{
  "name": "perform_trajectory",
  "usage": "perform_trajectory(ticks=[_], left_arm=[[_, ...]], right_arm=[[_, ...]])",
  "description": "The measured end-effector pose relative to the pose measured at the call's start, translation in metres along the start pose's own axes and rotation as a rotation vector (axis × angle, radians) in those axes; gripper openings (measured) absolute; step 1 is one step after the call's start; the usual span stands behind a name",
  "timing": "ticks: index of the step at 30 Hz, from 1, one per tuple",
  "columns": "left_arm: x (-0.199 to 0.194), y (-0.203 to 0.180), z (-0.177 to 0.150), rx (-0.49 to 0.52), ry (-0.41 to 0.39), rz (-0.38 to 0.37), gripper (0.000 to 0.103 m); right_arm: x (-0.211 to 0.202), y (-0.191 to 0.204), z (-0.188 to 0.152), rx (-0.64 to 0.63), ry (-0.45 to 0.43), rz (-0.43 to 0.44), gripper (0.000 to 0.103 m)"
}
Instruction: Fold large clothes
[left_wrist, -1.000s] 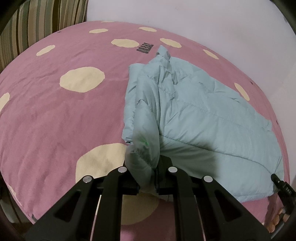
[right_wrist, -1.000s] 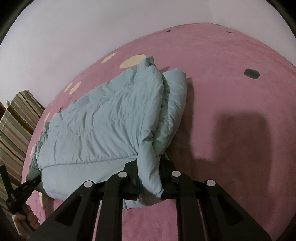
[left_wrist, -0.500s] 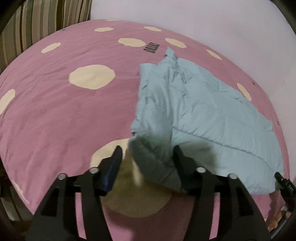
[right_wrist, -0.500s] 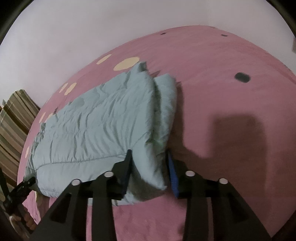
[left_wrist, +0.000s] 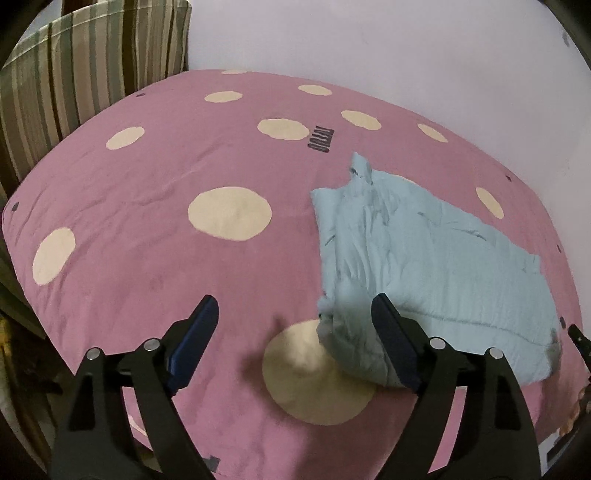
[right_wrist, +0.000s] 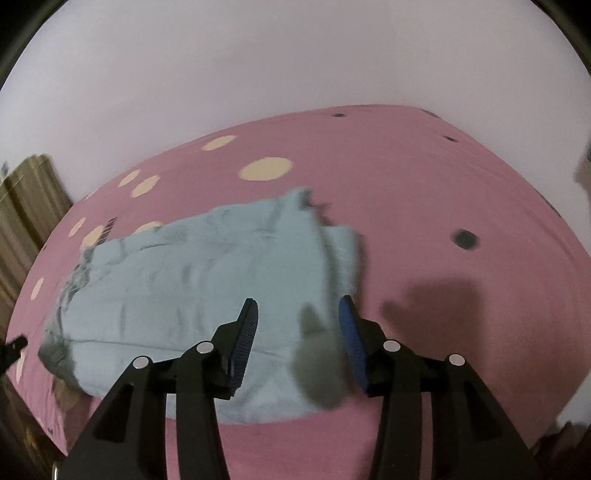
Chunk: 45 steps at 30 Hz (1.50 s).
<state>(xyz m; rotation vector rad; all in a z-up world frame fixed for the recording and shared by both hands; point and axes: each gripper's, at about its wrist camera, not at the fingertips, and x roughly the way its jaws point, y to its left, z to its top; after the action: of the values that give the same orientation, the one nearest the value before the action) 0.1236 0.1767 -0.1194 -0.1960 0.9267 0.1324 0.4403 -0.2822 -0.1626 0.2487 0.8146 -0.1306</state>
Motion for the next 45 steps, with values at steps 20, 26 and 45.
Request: perform_trajectory(ticks=[20, 26, 45], left_arm=[[0.05, -0.035, 0.036, 0.073, 0.035, -0.009, 0.085], [0.072, -0.04, 0.045, 0.076, 0.064, -0.012, 0.085], [0.146, -0.056, 0.032, 0.103, 0.201, -0.096, 0.05]], right_arm=[[0.062, 0.138, -0.022, -0.206, 0.172, 0.069, 0.032], [0.073, 0.142, -0.041, -0.25, 0.166, 0.028, 0.032], [0.073, 0.144, -0.047, -0.262, 0.143, 0.03, 0.032]])
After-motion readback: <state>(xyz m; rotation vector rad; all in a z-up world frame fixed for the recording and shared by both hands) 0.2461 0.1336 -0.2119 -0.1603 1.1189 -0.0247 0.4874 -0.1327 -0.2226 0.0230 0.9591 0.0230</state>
